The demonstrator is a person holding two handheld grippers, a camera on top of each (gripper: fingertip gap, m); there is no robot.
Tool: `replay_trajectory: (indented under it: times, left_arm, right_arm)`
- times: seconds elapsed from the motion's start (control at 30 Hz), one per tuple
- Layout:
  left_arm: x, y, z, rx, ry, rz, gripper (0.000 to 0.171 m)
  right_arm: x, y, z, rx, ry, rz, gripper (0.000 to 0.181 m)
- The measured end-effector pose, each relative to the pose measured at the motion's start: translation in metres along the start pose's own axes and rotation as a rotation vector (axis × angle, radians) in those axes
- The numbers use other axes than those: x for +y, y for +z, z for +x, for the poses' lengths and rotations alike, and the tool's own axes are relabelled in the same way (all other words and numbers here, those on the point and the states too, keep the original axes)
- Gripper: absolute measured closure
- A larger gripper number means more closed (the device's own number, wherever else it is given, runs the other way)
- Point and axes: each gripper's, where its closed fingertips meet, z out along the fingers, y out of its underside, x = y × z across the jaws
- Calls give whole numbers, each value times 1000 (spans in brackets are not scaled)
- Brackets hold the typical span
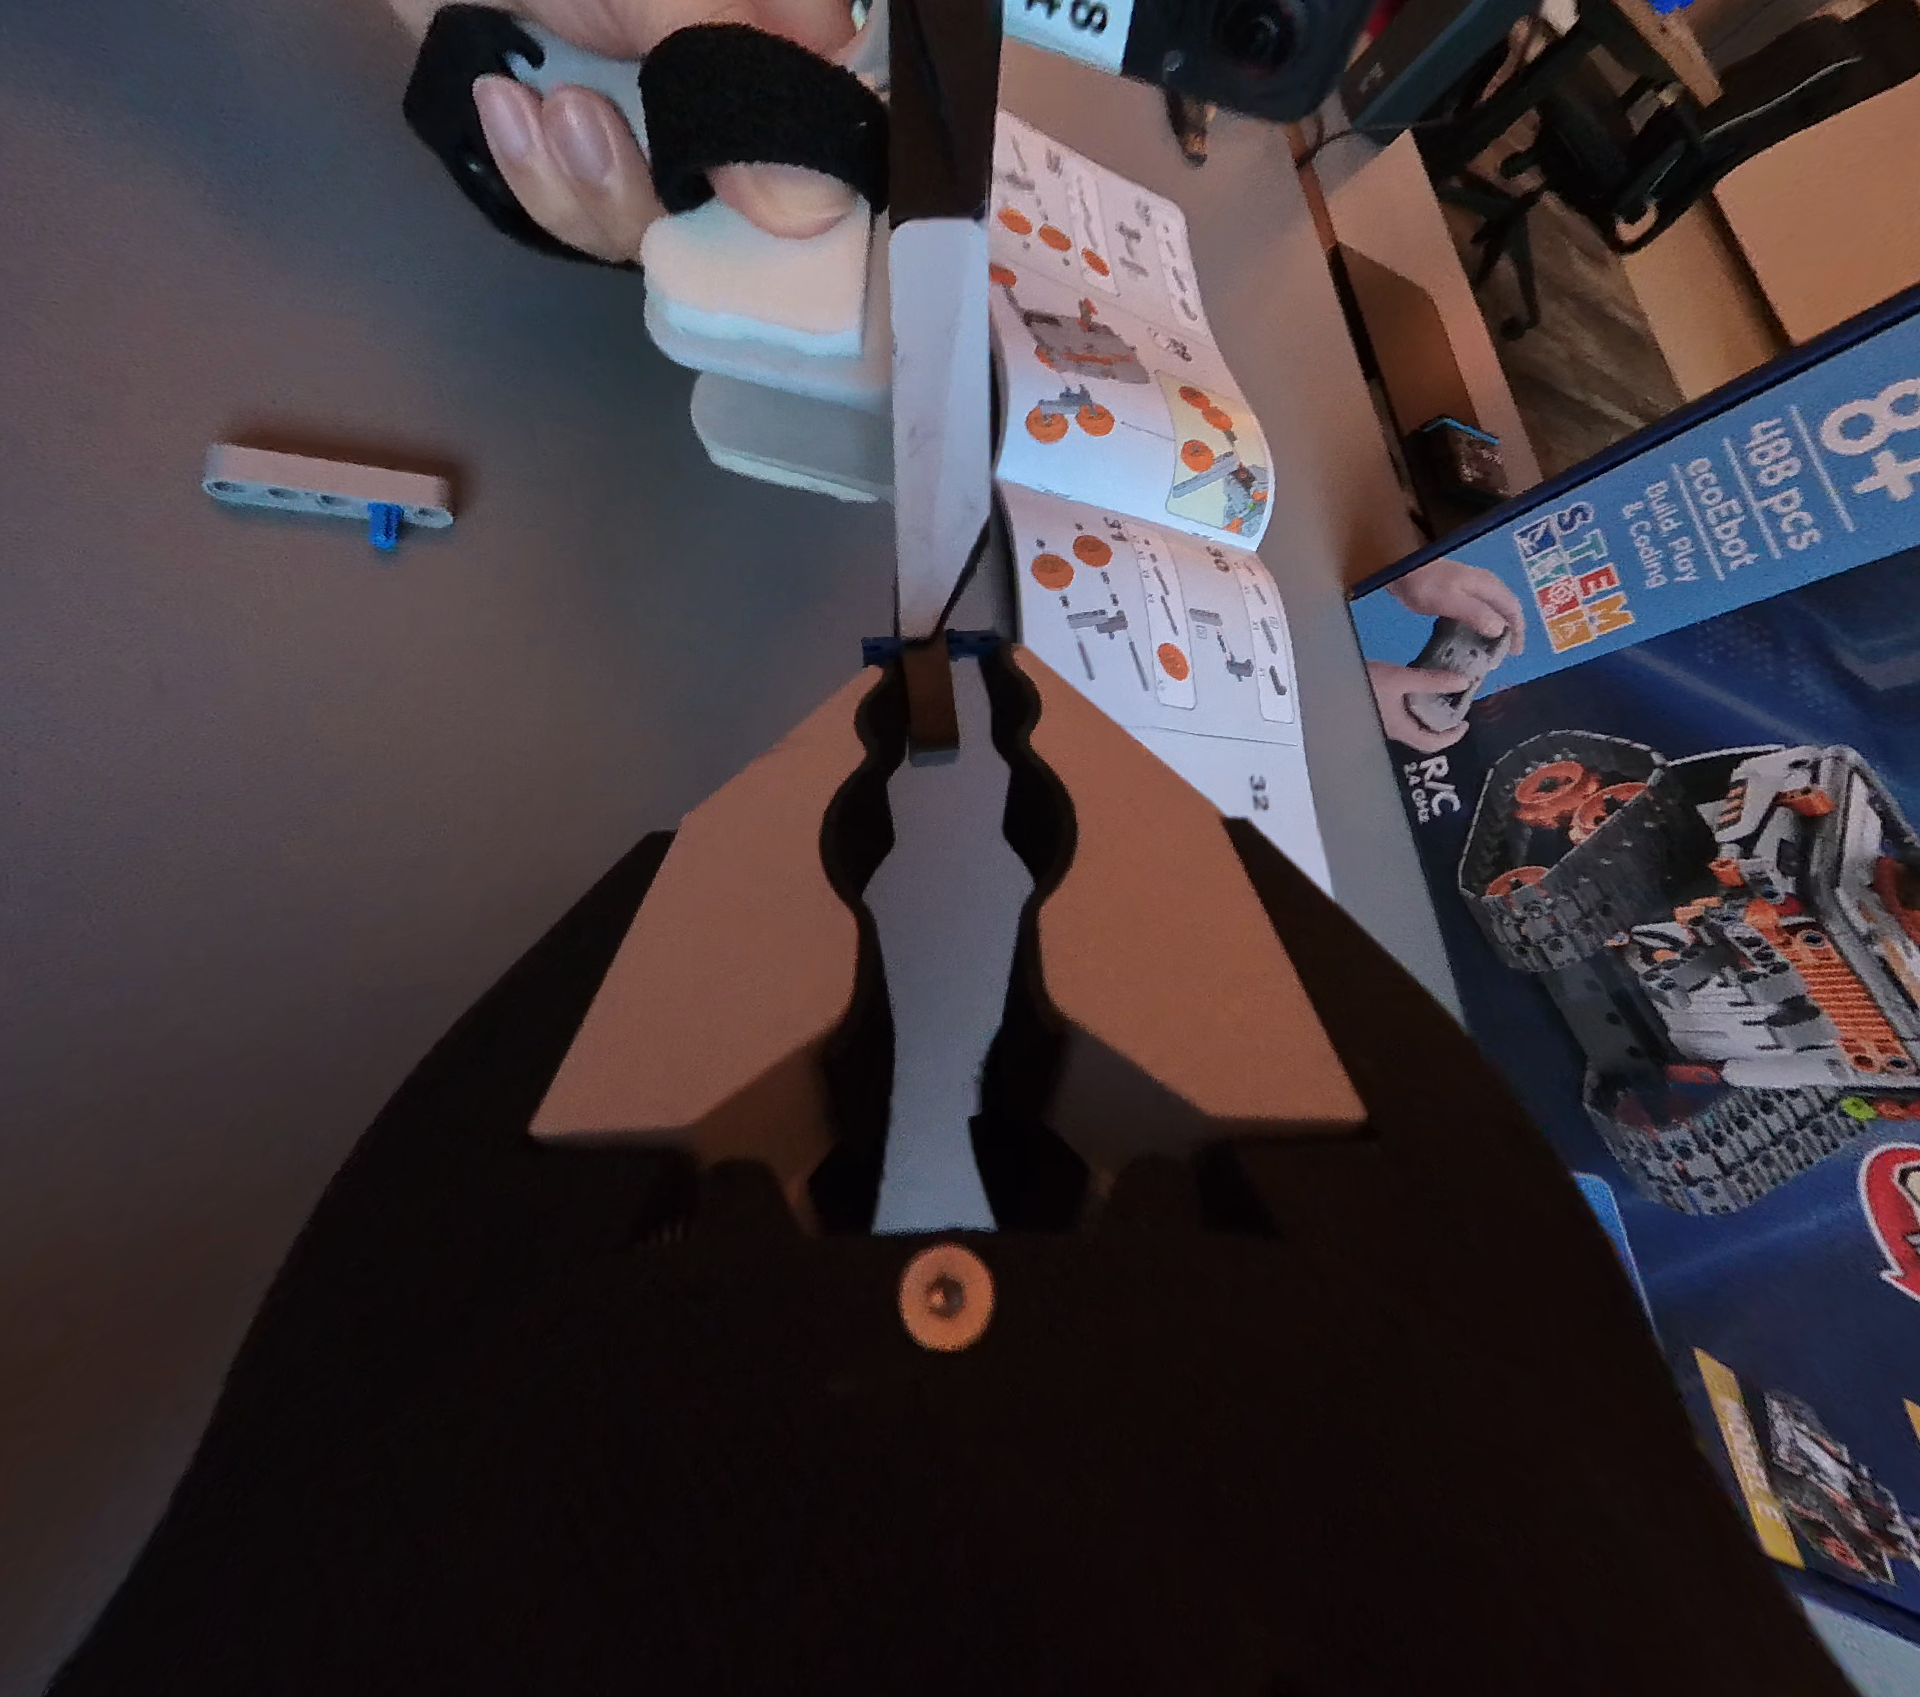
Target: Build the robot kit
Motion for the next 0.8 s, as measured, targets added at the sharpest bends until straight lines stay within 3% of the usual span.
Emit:
replay_trajectory:
  times: [0.33,0.8]
  left_arm:
    - [7,2,7,27,22,-53,166]
    - [11,3,6,10,52,-81,166]
  right_arm:
    - [-11,-15,-3,-31,-53,102,157]
    - [-8,-11,-11,-66,-43,49,165]
